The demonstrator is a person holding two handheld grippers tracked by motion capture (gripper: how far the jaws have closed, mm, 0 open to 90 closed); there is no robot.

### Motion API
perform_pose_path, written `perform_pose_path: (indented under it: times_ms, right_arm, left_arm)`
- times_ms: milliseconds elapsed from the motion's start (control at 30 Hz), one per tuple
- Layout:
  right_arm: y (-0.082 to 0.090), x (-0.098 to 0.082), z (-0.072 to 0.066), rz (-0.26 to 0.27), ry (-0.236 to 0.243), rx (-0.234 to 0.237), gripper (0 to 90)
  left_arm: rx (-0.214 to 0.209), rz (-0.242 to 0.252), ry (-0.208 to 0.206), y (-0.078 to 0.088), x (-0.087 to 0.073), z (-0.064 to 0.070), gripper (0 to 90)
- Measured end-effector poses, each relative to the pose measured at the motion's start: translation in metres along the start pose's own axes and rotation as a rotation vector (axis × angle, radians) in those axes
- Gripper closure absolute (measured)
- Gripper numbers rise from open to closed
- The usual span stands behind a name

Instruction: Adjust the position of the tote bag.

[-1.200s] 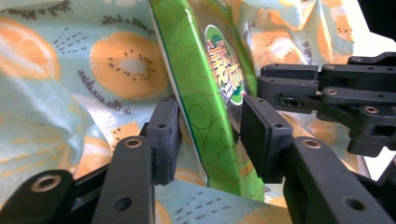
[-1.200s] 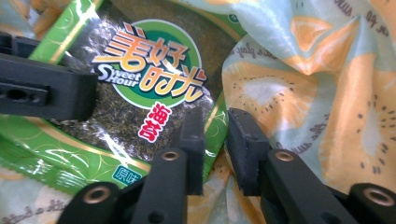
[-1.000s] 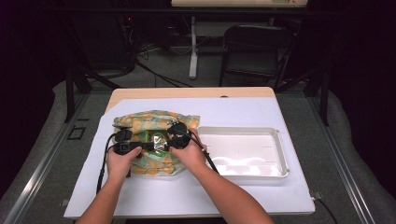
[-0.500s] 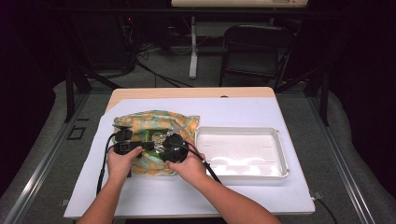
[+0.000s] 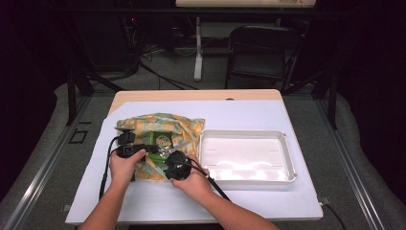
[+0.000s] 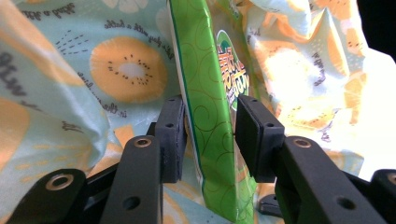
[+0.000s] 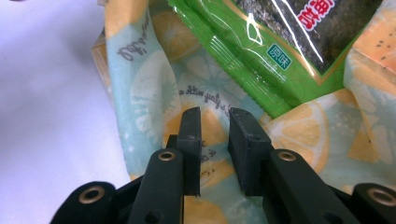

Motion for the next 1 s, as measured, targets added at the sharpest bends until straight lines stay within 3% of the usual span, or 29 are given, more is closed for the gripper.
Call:
perform_pose_path:
  times_ms: [300,467,700,1000]
  right_arm:
    - [0.009,0.01,-0.001,0.056,-0.054,0.03,73.6]
    - [0.015,0.019,-0.013,0.111,-0.034,0.07,72.2]
    - [0.006,0.013,-0.018,0.059,0.009,0.051,71.9]
    - [0.002,0.007,-0.009,0.029,-0.008,0.032,71.7]
  left_arm:
    - [0.0,0.009,-0.001,0.001,0.0,0.001,64.3]
    - [0.003,0.009,0.002,0.001,0.0,0.002,64.2]
    - [-0.008,0.012,0.011,0.003,0.001,0.003,65.5]
    - [-0.023,0.025,0.026,0.01,0.002,0.004,70.2]
Point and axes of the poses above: each handheld gripper's, and its own axes: y roughly backward along the jaws, x roughly out of its top, z roughly to its right, the point moved 4 cm from there along -y, roughly forward along the jaws, and after that the axes turned 4 degrees about x, right-handed, at the moved point
